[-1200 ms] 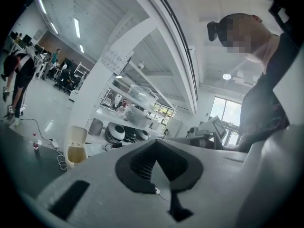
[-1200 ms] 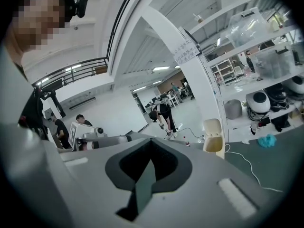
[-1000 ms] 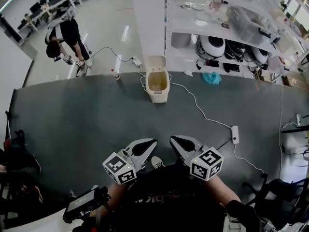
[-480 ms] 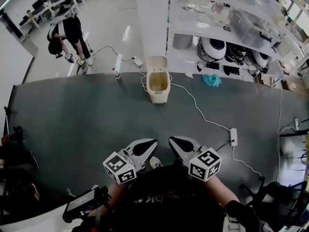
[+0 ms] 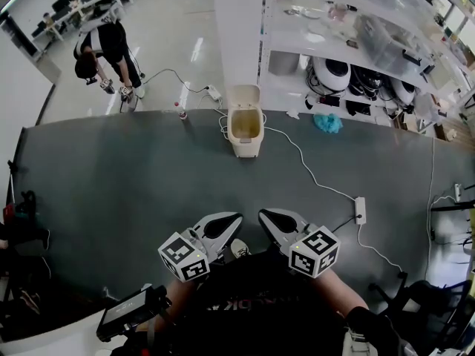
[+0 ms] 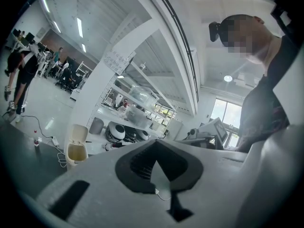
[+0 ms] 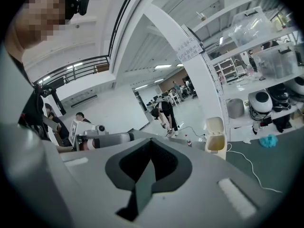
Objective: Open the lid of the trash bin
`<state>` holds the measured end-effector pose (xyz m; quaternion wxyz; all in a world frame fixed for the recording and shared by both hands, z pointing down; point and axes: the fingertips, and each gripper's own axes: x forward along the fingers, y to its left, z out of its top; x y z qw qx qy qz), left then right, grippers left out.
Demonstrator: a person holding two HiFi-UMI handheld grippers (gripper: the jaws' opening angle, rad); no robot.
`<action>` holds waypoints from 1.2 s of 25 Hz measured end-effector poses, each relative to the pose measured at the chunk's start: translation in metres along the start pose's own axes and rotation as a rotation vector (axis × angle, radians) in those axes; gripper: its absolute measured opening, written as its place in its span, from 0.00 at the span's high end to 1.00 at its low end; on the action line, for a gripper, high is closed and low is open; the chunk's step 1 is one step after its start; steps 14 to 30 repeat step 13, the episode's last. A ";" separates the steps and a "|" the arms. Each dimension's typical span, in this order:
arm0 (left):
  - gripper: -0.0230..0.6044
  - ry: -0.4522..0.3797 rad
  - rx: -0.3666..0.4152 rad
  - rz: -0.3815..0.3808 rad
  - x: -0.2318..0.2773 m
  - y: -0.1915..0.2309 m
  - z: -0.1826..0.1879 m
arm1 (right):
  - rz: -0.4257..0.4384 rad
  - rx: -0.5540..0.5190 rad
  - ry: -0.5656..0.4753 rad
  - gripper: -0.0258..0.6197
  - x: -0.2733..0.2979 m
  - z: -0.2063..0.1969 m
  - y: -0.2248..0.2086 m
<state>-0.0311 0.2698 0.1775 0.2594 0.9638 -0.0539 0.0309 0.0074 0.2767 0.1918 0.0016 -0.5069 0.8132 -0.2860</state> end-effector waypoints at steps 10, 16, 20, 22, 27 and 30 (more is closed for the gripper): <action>0.96 -0.002 0.000 -0.002 0.005 -0.001 -0.002 | -0.014 -0.005 0.002 0.95 -0.005 -0.003 -0.006; 0.96 -0.008 -0.005 -0.006 0.008 -0.002 -0.003 | -0.016 -0.006 0.003 0.95 -0.007 -0.002 -0.008; 0.96 -0.008 -0.005 -0.006 0.008 -0.002 -0.003 | -0.016 -0.006 0.003 0.95 -0.007 -0.002 -0.008; 0.96 -0.008 -0.005 -0.006 0.008 -0.002 -0.003 | -0.016 -0.006 0.003 0.95 -0.007 -0.002 -0.008; 0.96 -0.008 -0.005 -0.006 0.008 -0.002 -0.003 | -0.016 -0.006 0.003 0.95 -0.007 -0.002 -0.008; 0.96 -0.008 -0.005 -0.006 0.008 -0.002 -0.003 | -0.016 -0.006 0.003 0.95 -0.007 -0.002 -0.008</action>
